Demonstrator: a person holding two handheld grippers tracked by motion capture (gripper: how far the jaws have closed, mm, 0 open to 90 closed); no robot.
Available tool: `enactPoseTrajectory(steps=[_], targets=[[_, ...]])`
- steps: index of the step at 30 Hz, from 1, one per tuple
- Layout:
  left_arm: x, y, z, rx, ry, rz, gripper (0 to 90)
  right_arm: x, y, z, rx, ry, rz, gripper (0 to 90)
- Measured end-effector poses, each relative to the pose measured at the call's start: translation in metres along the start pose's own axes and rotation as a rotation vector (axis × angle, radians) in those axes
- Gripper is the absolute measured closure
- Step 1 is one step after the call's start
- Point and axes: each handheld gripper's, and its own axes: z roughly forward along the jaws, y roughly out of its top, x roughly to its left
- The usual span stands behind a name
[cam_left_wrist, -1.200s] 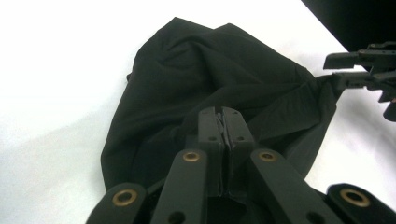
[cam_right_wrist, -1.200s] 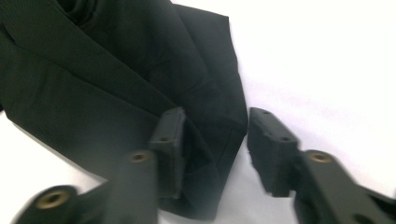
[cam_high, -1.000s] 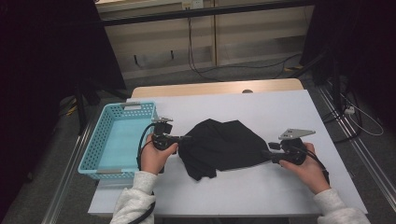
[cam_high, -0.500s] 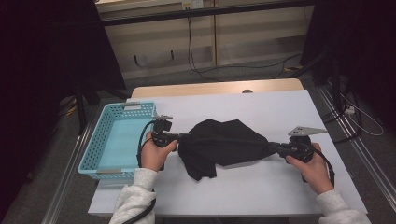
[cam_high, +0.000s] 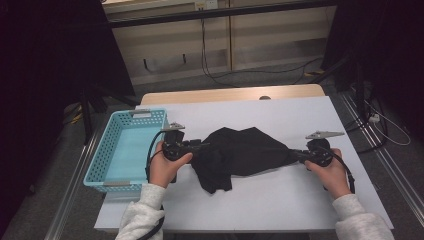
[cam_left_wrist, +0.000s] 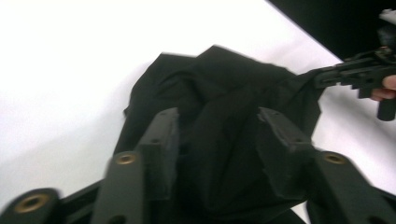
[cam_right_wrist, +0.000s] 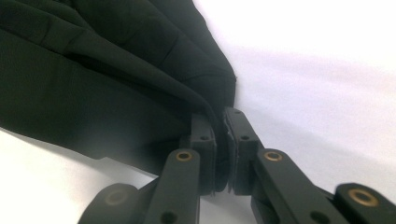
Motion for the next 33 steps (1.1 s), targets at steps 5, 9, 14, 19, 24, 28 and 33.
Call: enactPoseTrajectory(steps=[5,9,14,19,24,28,33], targets=[[-0.011,-0.006,-0.006,-0.004,-0.014,0.053,41.3,0.002,0.0,0.001,0.009,-0.005,-0.011,83.0],[-0.017,-0.013,-0.009,0.003,-0.022,0.086,36.7,0.002,0.0,0.0,0.014,-0.005,-0.012,82.9],[-0.025,-0.02,-0.008,0.02,-0.035,0.149,29.7,0.002,-0.001,0.0,0.018,-0.002,-0.005,82.6],[-0.032,-0.025,-0.012,0.013,-0.042,0.199,29.0,0.002,-0.001,-0.001,0.026,-0.001,-0.013,82.5],[-0.038,-0.029,-0.012,0.026,-0.047,0.23,28.2,0.002,-0.001,-0.002,0.032,0.0,-0.015,82.3],[-0.037,-0.038,-0.002,0.058,-0.05,0.238,27.5,0.002,-0.001,-0.001,0.034,-0.001,-0.011,82.2],[-0.037,-0.045,0.012,0.092,-0.05,0.262,26.1,0.003,-0.001,-0.001,0.03,-0.005,-0.01,81.9]])
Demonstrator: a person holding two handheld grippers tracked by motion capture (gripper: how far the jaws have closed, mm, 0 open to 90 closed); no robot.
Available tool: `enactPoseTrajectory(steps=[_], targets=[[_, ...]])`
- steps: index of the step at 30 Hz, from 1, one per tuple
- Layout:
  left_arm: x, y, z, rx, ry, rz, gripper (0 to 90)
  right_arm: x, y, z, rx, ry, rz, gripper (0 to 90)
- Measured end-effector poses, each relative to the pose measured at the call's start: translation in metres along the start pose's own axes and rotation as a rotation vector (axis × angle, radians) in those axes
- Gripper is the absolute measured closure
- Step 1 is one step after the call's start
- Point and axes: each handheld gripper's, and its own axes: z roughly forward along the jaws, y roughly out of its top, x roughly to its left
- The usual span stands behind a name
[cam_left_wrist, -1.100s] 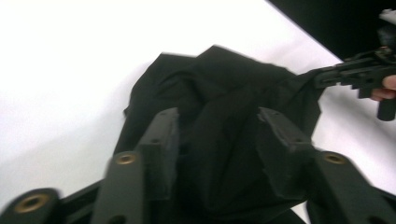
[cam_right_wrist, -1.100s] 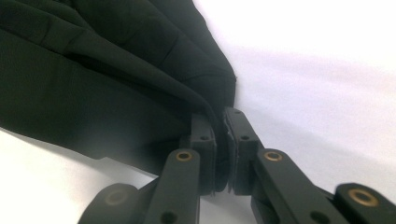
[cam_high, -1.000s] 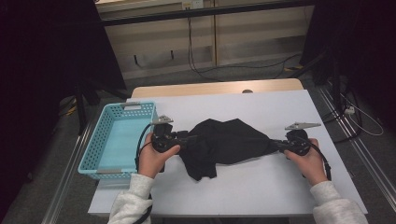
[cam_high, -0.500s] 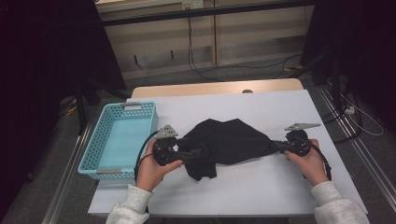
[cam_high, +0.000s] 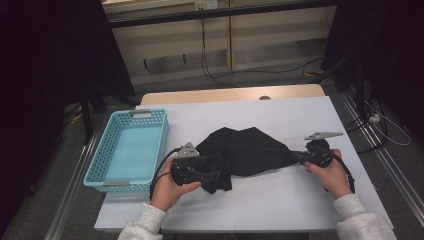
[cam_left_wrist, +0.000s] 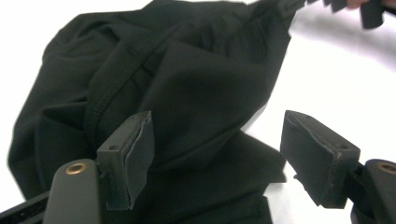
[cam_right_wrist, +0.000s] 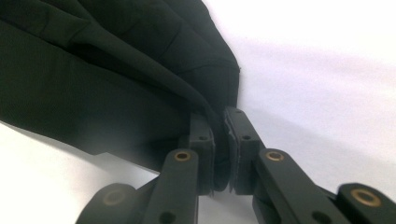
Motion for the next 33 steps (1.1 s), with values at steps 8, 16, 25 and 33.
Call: enactPoseTrajectory(steps=[8,16,25,33], targets=[[0.007,0.0,0.011,0.012,0.05,-0.007,38.1,-0.001,0.0,0.0,0.003,0.0,-0.007,79.0],[0.012,0.006,0.009,-0.02,0.055,-0.054,74.9,-0.002,-0.001,0.001,-0.005,0.008,-0.005,78.6],[0.027,0.016,-0.016,-0.106,0.049,-0.194,87.4,-0.001,-0.001,-0.003,-0.031,0.028,-0.011,64.5],[0.031,0.015,-0.015,-0.085,0.067,-0.231,87.4,0.009,-0.005,-0.016,-0.093,0.056,-0.037,42.3]])
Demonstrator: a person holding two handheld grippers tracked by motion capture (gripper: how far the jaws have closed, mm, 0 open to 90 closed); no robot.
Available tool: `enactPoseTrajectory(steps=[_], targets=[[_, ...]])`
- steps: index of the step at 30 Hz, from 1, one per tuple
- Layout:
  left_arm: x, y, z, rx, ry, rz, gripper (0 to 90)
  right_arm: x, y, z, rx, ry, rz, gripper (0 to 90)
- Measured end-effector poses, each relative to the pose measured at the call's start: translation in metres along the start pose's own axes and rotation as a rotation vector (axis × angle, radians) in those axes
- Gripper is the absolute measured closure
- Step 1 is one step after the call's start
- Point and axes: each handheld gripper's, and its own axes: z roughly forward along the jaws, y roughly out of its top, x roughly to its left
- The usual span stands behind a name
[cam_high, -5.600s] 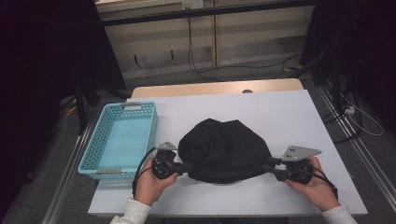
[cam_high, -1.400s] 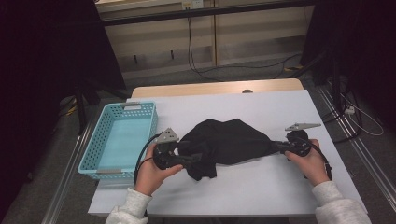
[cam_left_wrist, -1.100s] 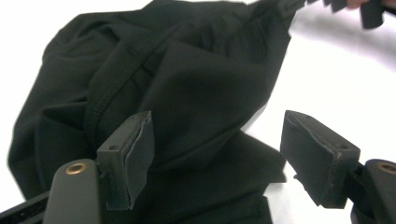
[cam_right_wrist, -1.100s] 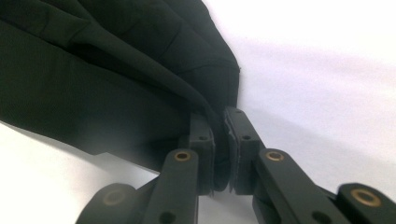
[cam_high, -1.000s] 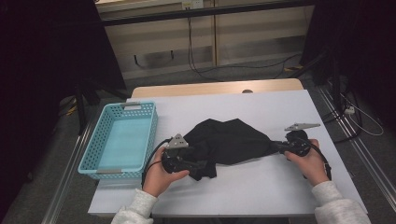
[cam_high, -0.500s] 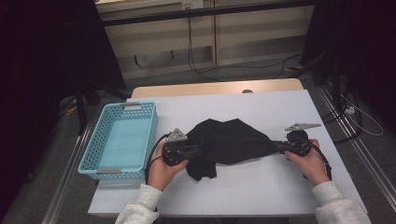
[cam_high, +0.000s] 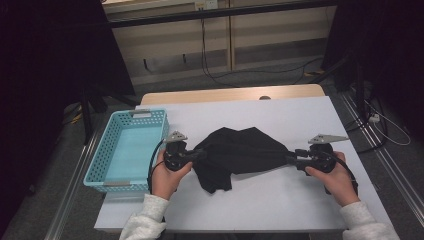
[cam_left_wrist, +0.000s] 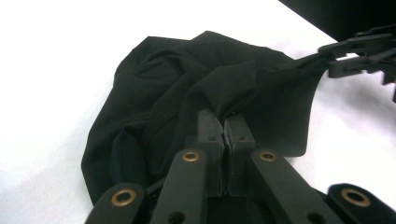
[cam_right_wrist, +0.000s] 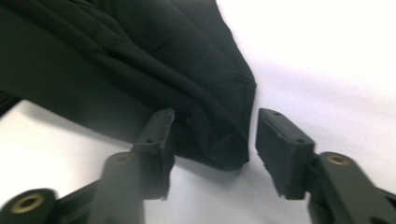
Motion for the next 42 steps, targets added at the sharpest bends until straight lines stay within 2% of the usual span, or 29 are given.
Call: enactPoseTrajectory(steps=[2,8,12,13,17,18,20,21,22,24,26,27,30,31,35,36,38,42], targets=[[0.0,0.001,0.001,0.001,0.003,-0.003,87.4,0.002,-0.001,-0.003,-0.007,0.0,0.005,33.4],[0.003,0.003,0.001,-0.006,0.011,-0.017,87.4,0.004,-0.006,-0.006,-0.008,0.001,-0.034,32.4],[0.008,0.002,-0.001,-0.014,0.019,-0.033,87.4,0.003,-0.011,0.0,0.022,-0.021,-0.054,31.4],[0.009,0.002,-0.001,-0.014,0.019,-0.034,87.4,0.003,-0.012,0.002,0.025,-0.032,-0.065,33.3],[0.013,0.003,-0.004,-0.023,0.022,-0.047,87.5,0.005,-0.012,0.008,0.019,-0.027,-0.112,42.2],[0.013,0.003,-0.004,-0.027,0.025,-0.051,87.4,0.005,-0.012,0.01,0.016,-0.021,-0.13,47.5],[0.015,0.003,-0.005,-0.027,0.028,-0.052,87.4,0.008,-0.012,0.013,0.005,-0.007,-0.163,52.2],[0.016,0.003,-0.005,-0.03,0.029,-0.057,87.4,0.01,-0.011,0.013,-0.002,0.004,-0.181,59.4],[0.017,0.003,-0.006,-0.031,0.031,-0.059,87.4,0.011,-0.011,0.014,-0.011,0.015,-0.186,62.9],[0.018,0.003,-0.007,-0.03,0.035,-0.061,87.5,0.013,-0.009,0.013,-0.011,0.04,-0.181,75.5],[0.019,0.004,-0.009,-0.039,0.028,-0.067,87.6,0.012,-0.006,0.01,-0.003,0.075,-0.161,80.6],[0.019,0.004,-0.01,-0.036,0.027,-0.067,87.6,0.011,-0.005,0.007,-0.016,0.086,-0.14,81.5],[0.018,0.007,-0.012,-0.035,0.021,-0.066,88.1,0.006,0.0,-0.003,-0.042,0.106,-0.083,83.3],[0.018,0.009,-0.012,-0.037,0.023,-0.066,88.3,0.003,0.003,-0.009,-0.064,0.125,-0.045,83.4],[0.013,0.014,-0.014,-0.053,0.018,-0.05,88.3,-0.004,0.012,-0.025,-0.139,0.132,0.004,80.2],[0.013,0.014,-0.014,-0.049,0.021,-0.045,88.3,-0.005,0.012,-0.027,-0.157,0.119,0.01,79.2],[0.013,0.011,-0.016,-0.03,0.023,-0.042,88.3,-0.005,0.01,-0.028,-0.141,0.112,0.003,79.1],[0.019,-0.001,-0.016,0.005,0.028,-0.063,88.2,-0.004,-0.005,-0.021,-0.1,0.134,0.003,78.9]])
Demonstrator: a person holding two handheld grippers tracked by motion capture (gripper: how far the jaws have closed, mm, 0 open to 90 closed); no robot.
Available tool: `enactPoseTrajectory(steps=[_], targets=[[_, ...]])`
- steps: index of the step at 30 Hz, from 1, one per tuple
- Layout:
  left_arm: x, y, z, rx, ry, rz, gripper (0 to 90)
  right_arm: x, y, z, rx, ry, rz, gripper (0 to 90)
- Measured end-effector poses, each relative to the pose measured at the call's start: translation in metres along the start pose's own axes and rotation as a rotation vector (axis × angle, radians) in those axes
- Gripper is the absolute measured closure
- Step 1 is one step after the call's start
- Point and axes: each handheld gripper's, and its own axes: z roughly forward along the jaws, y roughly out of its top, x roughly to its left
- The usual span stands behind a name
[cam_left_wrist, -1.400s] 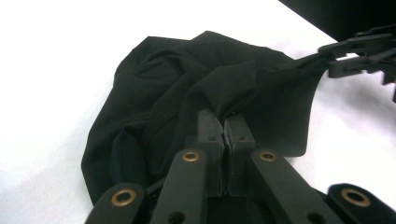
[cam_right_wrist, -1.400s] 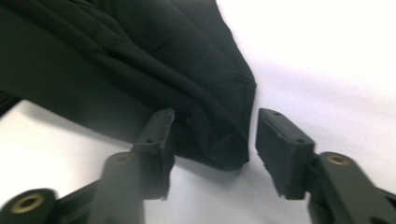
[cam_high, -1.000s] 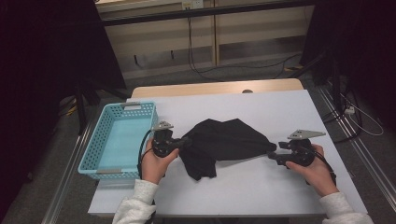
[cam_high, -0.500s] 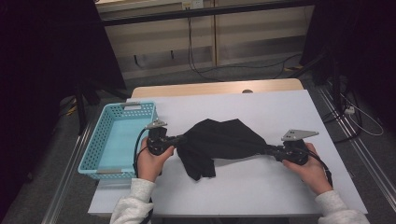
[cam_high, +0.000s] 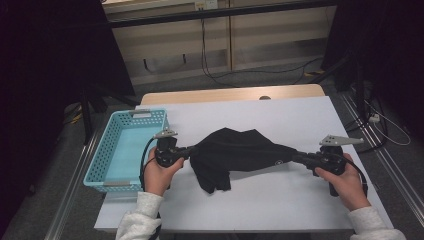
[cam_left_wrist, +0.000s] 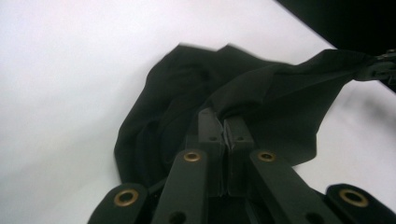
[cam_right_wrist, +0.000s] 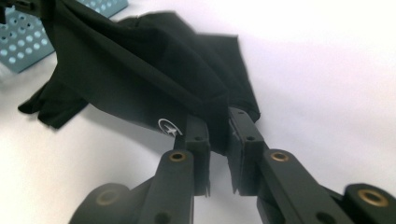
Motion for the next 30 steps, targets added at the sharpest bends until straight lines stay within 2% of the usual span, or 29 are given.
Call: enactPoseTrajectory(steps=[3,6,11,15,19,21,22,25,30], targets=[[0.002,-0.004,0.001,0.008,0.007,-0.014,88.1,0.003,-0.005,0.006,0.009,0.008,-0.002,77.5],[0.0,-0.005,0.0,0.012,0.005,-0.003,88.0,0.006,-0.004,0.009,-0.005,0.016,-0.011,73.2],[0.0,-0.006,-0.002,0.012,0.007,-0.002,87.7,0.009,-0.004,0.018,0.01,-0.004,-0.02,62.2],[0.002,-0.008,-0.004,0.008,0.019,-0.006,87.5,0.007,-0.003,0.025,0.002,-0.022,-0.026,60.9],[0.002,-0.008,-0.005,0.008,0.024,-0.006,87.4,0.007,0.001,0.029,-0.018,-0.019,-0.029,67.7],[0.004,-0.008,-0.004,0.003,0.025,-0.009,87.4,0.006,0.001,0.032,-0.039,0.011,0.001,79.3],[0.005,-0.008,-0.004,0.01,0.028,-0.012,87.4,0.006,0.002,0.033,-0.042,-0.002,0.006,82.6],[0.007,-0.009,-0.004,0.004,0.024,-0.029,87.6,0.005,0.002,0.031,-0.049,-0.02,0.017,84.7],[0.007,-0.006,-0.003,-0.026,0.017,-0.041,87.8,-0.001,0.004,0.017,-0.111,-0.022,0.06,85.2]])
